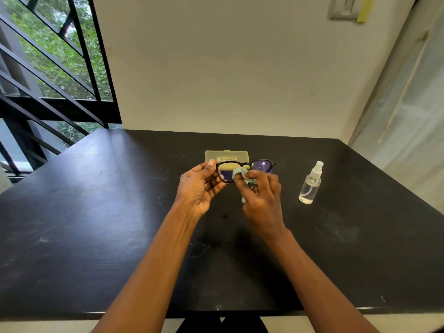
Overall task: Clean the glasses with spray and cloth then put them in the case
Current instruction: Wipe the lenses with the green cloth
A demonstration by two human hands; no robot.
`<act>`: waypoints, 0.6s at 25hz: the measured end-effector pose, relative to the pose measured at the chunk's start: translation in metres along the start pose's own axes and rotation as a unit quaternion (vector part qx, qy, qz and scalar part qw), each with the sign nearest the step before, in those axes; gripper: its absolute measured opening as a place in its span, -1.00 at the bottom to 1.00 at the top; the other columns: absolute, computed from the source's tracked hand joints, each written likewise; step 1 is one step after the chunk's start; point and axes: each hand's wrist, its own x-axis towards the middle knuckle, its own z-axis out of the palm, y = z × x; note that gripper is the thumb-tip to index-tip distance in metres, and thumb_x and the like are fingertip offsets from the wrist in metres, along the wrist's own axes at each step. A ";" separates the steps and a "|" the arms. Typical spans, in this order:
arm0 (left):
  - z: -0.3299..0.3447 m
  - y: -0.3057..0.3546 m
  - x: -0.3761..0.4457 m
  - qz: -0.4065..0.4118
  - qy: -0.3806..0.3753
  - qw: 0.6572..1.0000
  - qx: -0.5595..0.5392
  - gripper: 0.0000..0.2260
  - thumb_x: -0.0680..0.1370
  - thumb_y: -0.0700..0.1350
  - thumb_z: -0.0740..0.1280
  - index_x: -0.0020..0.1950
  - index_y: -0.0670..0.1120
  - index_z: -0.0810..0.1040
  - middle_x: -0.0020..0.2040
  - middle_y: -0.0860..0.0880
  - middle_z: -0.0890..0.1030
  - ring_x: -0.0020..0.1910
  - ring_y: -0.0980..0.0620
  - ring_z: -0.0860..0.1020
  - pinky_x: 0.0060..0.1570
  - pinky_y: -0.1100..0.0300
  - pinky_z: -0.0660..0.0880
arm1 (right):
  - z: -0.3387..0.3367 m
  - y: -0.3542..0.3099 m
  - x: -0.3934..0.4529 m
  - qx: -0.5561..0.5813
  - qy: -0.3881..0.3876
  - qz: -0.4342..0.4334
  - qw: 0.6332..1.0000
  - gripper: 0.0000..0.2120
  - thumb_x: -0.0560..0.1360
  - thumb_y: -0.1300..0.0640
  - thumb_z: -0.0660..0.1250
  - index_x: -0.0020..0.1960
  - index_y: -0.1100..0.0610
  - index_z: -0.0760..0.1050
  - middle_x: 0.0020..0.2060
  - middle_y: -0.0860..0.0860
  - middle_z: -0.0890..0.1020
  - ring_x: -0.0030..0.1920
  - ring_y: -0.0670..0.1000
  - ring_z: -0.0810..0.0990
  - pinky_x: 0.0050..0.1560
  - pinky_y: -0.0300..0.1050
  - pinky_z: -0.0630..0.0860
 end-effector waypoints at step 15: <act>0.000 -0.001 -0.003 0.016 0.000 1.000 -0.001 -0.90 0.53 -0.17 0.30 -0.07 -0.16 0.59 -0.31 -0.05 0.65 -0.36 0.09 0.61 -0.37 0.25 0.58 | 0.009 -0.022 0.012 -0.014 -0.004 0.009 1.000 -0.61 0.41 0.24 0.11 0.13 0.14 0.59 0.08 0.08 0.34 0.04 0.12 0.34 -0.17 -0.06 0.46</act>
